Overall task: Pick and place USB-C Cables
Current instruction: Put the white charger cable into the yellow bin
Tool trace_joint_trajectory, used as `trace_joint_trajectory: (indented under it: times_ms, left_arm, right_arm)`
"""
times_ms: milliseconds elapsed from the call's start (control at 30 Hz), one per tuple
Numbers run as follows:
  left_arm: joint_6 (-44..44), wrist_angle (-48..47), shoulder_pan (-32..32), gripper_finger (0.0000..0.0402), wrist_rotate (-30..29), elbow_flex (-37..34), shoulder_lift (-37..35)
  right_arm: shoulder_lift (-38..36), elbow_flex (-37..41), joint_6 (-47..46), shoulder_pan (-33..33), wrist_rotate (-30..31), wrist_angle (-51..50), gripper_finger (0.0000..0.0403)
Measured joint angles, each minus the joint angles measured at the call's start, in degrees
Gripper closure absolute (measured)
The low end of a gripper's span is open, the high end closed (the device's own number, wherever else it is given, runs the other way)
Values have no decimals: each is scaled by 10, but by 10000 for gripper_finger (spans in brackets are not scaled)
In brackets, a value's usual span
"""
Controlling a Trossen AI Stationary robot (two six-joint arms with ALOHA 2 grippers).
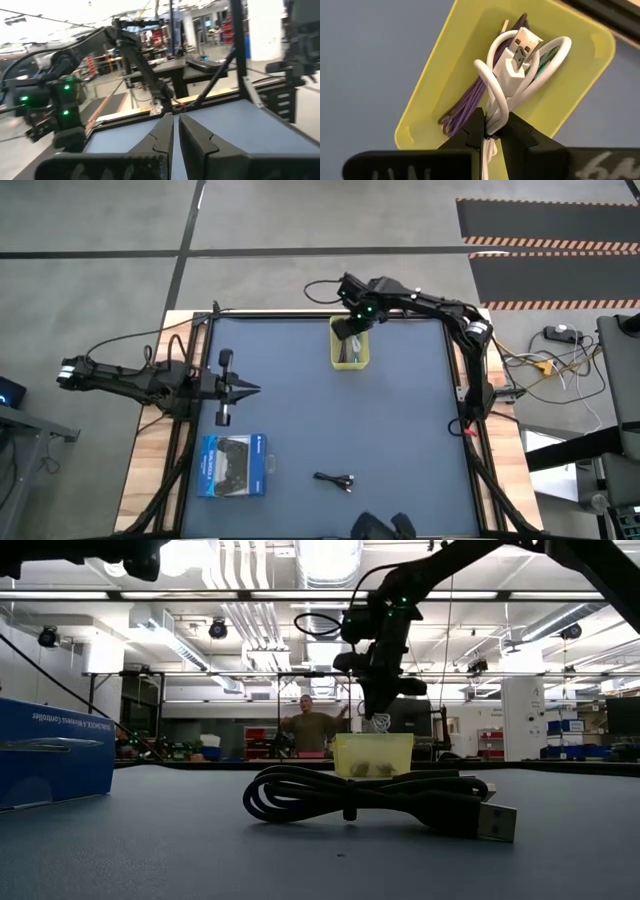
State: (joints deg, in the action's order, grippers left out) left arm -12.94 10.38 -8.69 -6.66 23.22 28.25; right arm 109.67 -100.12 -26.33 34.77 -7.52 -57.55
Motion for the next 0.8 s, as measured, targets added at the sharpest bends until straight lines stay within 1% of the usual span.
trace_joint_trajectory:
  times_ms: [167,533,667,800]
  left_arm:
    - [0,2,0,388,-26,0,2]
    - [0,12,0,388,-27,1,4]
    - [0,12,0,388,-27,1,4]
    - [0,11,0,388,-27,1,4]
  right_arm:
    - [4,0,0,7,0,5,374]
    - [48,0,4,14,-5,18,374]
    - [60,0,4,19,-20,30,374]
    - [67,0,4,21,-21,36,374]
